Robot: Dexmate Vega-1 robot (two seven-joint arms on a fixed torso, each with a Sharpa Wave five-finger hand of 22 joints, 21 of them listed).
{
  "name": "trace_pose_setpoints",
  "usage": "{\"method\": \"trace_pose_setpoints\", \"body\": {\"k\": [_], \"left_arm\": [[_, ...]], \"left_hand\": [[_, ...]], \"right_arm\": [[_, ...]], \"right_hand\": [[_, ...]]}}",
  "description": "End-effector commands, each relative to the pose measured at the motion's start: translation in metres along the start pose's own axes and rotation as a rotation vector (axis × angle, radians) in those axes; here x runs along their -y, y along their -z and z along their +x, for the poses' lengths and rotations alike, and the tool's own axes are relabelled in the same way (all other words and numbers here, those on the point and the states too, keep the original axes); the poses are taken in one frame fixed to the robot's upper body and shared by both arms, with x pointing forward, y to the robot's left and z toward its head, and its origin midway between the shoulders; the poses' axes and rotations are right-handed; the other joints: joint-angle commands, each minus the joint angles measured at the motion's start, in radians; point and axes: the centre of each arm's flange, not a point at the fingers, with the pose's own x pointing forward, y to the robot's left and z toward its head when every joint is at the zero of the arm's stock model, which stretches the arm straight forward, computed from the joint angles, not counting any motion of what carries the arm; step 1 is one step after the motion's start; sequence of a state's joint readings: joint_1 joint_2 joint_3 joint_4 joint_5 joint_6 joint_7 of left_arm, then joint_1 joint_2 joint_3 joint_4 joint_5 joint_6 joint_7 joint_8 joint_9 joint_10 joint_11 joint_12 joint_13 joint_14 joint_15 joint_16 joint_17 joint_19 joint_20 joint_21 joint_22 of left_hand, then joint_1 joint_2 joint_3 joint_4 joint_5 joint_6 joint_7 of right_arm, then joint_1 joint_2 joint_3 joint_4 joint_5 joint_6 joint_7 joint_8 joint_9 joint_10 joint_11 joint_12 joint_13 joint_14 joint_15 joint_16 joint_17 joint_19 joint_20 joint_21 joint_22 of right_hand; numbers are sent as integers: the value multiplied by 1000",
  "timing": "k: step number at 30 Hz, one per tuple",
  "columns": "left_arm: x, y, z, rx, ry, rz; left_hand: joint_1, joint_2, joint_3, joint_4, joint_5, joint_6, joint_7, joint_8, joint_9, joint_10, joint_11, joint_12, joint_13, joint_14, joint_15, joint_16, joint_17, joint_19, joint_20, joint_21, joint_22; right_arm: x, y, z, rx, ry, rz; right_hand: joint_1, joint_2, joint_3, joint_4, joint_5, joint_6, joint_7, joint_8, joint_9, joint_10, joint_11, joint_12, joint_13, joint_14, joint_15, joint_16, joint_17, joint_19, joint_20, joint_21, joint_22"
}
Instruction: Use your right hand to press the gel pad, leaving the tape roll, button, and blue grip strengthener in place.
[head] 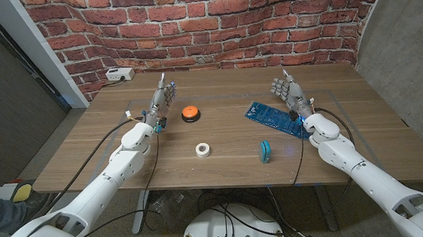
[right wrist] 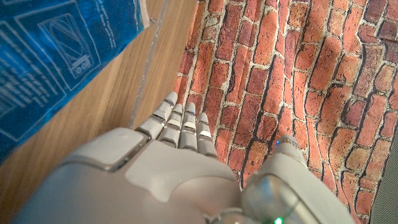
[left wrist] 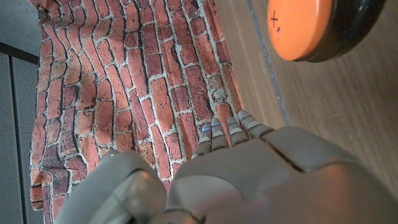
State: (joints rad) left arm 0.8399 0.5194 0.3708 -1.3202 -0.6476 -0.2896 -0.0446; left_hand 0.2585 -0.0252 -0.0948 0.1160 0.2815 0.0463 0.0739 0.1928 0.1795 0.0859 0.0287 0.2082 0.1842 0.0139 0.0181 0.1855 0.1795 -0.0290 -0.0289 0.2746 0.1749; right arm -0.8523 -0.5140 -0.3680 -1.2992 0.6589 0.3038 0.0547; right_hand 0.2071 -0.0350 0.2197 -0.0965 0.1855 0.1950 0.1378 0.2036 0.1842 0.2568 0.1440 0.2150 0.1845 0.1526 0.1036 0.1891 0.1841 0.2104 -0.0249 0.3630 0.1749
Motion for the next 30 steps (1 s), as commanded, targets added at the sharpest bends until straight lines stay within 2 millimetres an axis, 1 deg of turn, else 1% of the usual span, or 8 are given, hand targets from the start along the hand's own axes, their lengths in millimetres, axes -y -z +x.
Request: {"method": "trace_pose_setpoints", "body": {"k": [1, 11, 12, 13, 16, 21, 26, 30], "left_arm": [[4, -13, -2, 22, 39, 18], [2, -22, -13, 20, 45, 49], [2, -22, -13, 19, 45, 49], [1, -25, -14, 19, 60, 63], [0, -28, -16, 23, 66, 83], [-2, -34, -23, 38, 66, 100], [-2, -32, -26, 53, 77, 96], [0, -33, -29, 63, 78, 88]], "left_hand": [[8, 1, 0, 5, 6, -1, 6, 6, 4, 4, -4, 3, 3, -2, 3, 5, 1, -8, -7, 2, 4], [12, 8, 0, 5, 7, -1, 5, 5, 4, 5, -2, 2, 3, -1, 6, 5, 2, -9, -3, -2, 4], [13, 9, 0, 5, 7, 0, 5, 6, 4, 5, -1, 2, 3, -1, 6, 5, 2, -7, -2, -2, 4], [13, 10, 1, 4, 7, 0, 5, 5, 4, 5, -1, 2, 3, 0, 6, 5, 2, -7, -1, -2, 4], [16, 14, 2, 4, 7, 0, 5, 6, 4, 7, -2, 2, 3, 1, 7, 5, 2, -6, 1, -3, 4], [20, 19, 3, 3, 7, 3, 5, 6, 4, 13, -2, 4, 3, 10, 7, 8, 2, 0, 6, -3, 4], [24, 25, 5, 2, 6, 9, 5, 8, 4, 22, 1, 6, 3, 17, 10, 9, 2, 7, 8, -3, 4], [27, 28, 5, 1, 6, 14, 8, 10, 5, 25, 0, 6, 4, 19, 11, 9, 2, 10, 11, -4, 4]], "right_arm": [[-3, -1, -5, 40, -9, 23], [-16, -11, -16, 95, -32, -7], [-16, -11, -16, 95, -31, -7], [-19, -13, -17, 102, -37, -29], [-21, -15, -19, 106, -39, -45], [-25, -24, -27, 124, -56, -64], [-26, -29, -33, 130, -63, -91], [-27, -32, -37, 138, -61, -109]], "right_hand": [[8, 3, 6, -1, 7, 16, 5, 7, 4, 13, 0, 9, 1, 12, 0, 6, 3, 8, -2, 5, 2], [10, 11, 8, -1, 6, 23, 2, 7, 4, 18, -5, 10, 1, 16, -5, 6, 2, 13, -3, 2, 3], [9, 13, 8, 0, 6, 44, -3, 15, 4, 17, -3, 9, 1, 17, -5, 6, 2, 15, -2, 0, 3], [9, 16, 8, 0, 5, 82, 2, 26, 7, 19, -4, 9, 2, 18, -4, 4, 1, 16, -2, -6, 3], [8, 17, 7, -1, 4, 99, -6, 31, 8, 25, -5, 11, 2, 21, -4, 4, 1, 18, -2, -8, 3], [9, 18, 7, -2, 4, 72, -15, 16, 9, 27, -8, 10, 2, 25, -3, 3, 0, 21, -1, -13, 3], [9, 19, 6, -3, 3, 64, -18, 12, 9, 25, -11, 9, 2, 26, -8, 3, 0, 24, -1, -14, 3], [10, 20, 6, -4, 3, 63, -38, 10, 9, 22, -11, 7, 2, 32, -11, 5, 0, 30, -5, -16, 4]]}}
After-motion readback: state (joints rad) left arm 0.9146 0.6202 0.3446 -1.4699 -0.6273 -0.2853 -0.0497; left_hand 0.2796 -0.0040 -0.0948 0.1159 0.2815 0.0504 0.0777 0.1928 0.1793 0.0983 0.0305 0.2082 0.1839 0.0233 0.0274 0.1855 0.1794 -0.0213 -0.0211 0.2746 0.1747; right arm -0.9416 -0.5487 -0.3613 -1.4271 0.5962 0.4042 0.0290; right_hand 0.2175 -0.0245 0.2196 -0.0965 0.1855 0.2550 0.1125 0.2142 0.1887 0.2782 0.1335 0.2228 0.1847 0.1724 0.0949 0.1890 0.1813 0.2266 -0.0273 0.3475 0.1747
